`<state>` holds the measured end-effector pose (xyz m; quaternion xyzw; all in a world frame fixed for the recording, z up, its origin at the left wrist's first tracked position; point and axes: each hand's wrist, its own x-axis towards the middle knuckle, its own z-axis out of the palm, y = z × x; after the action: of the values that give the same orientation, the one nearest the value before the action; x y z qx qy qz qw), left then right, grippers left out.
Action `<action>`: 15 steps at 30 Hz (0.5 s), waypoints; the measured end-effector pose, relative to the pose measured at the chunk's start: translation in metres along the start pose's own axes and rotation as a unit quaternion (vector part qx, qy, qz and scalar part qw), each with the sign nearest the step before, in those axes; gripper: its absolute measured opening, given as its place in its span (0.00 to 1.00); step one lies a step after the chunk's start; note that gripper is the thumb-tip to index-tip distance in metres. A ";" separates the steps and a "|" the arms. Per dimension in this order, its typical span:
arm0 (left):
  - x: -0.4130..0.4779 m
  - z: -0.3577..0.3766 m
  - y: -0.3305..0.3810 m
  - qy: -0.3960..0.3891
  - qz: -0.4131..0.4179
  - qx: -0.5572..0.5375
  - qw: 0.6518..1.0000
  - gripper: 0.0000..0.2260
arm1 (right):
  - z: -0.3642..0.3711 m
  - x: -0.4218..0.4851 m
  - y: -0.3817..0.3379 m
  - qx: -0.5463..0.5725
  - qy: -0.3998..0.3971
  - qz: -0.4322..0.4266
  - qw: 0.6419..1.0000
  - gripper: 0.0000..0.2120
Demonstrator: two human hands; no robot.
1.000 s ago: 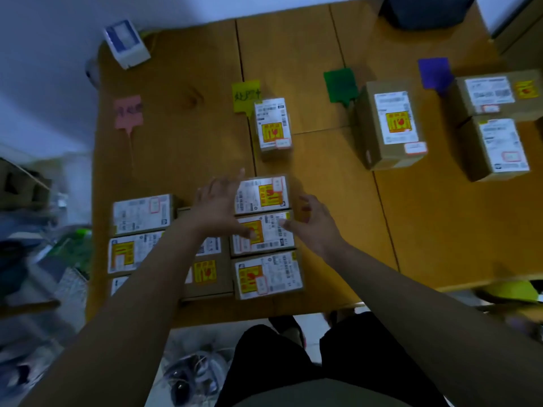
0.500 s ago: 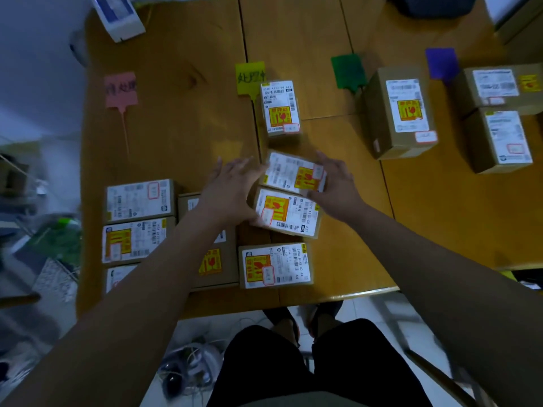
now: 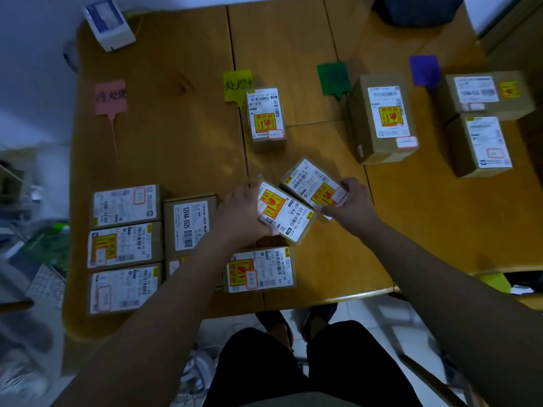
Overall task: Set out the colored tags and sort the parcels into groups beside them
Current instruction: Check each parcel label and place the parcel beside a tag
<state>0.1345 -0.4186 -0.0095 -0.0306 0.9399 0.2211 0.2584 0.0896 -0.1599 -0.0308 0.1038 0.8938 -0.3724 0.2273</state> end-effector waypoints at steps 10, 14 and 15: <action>0.011 -0.021 -0.011 0.084 -0.010 0.154 0.984 0.51 | -0.017 -0.002 0.006 0.096 -0.018 0.049 0.994 0.38; -0.004 -0.030 0.004 0.105 -0.142 -0.149 0.973 0.51 | -0.019 -0.010 -0.005 0.211 -0.039 0.026 0.976 0.44; -0.006 -0.033 0.010 0.111 -0.157 -0.253 0.948 0.52 | -0.022 -0.013 -0.011 0.255 -0.055 0.010 0.965 0.42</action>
<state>0.1223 -0.4244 0.0230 -0.2662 0.8592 0.4034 0.1678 0.0898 -0.1526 -0.0041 0.1469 0.7539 -0.5911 0.2463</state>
